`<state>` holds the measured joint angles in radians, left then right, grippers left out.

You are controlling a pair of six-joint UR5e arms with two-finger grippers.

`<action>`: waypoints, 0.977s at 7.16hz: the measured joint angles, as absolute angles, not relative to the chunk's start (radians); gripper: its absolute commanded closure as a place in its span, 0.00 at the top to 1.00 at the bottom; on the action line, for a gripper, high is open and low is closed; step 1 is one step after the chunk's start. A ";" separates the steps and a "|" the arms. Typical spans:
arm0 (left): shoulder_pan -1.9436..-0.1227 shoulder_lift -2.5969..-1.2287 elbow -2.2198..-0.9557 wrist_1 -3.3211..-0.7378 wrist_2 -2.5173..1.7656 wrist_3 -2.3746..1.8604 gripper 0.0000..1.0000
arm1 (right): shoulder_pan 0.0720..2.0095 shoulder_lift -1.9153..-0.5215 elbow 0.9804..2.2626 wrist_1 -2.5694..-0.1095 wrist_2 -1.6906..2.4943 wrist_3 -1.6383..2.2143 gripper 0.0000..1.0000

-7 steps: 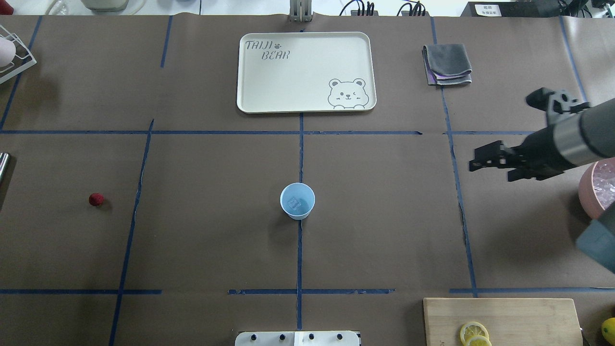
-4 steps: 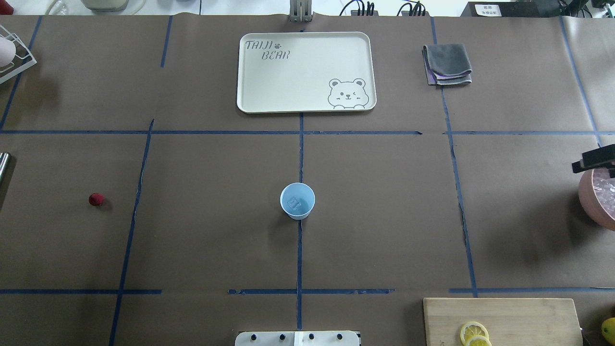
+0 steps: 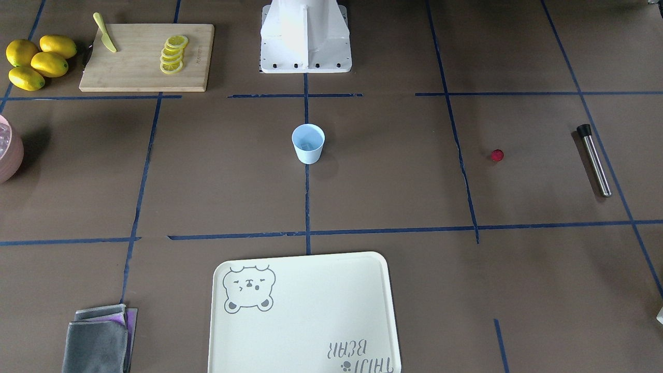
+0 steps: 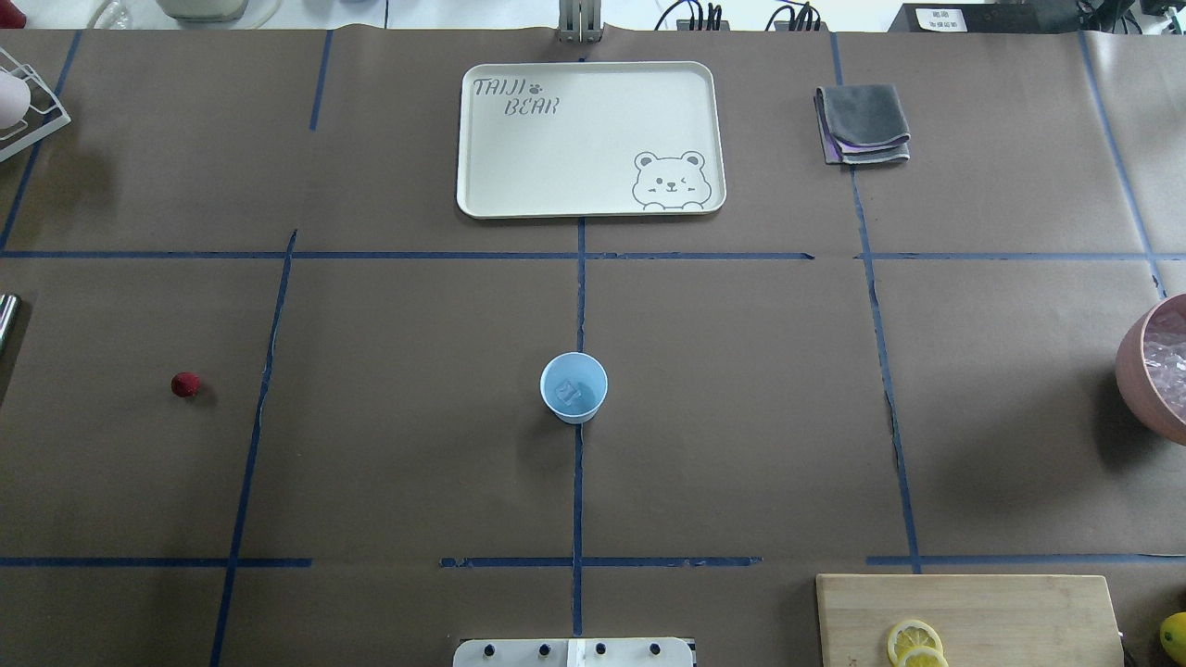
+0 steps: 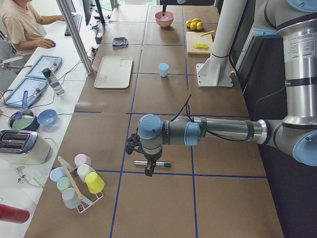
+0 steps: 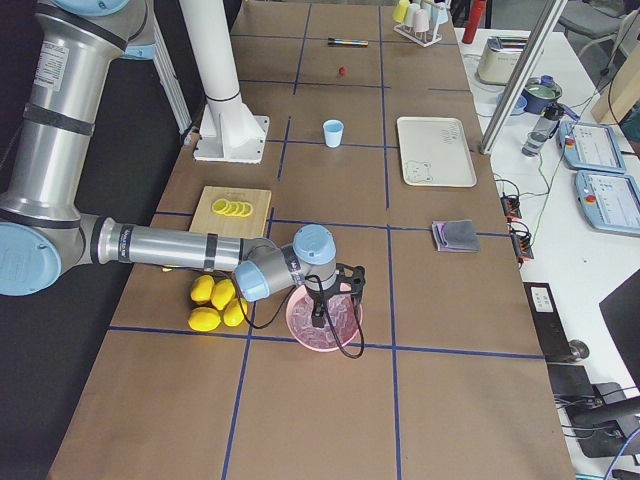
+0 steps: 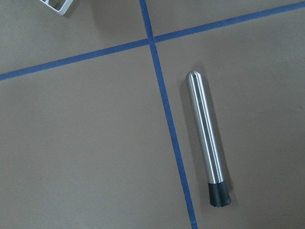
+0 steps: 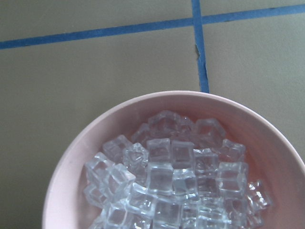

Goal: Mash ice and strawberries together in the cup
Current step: 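Pick a third ice cube from the pink bowl with the right gripper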

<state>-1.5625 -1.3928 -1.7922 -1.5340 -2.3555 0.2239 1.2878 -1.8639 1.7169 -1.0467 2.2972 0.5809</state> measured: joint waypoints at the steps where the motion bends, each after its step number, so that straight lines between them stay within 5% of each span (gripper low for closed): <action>1: -1.562 -1.393 -1.793 -1.534 -2.356 0.224 1.00 | 1.288 -1.864 1.705 -1.046 2.295 0.583 0.97; 7: -1.563 -1.388 -1.795 -1.538 -2.356 0.225 1.00 | 1.284 -1.856 1.646 -1.048 2.295 0.601 0.82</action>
<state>-1.5631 -1.3879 -1.7951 -1.5378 -2.3562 0.2253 1.2839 -1.8555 1.6461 -1.0475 2.2952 0.6011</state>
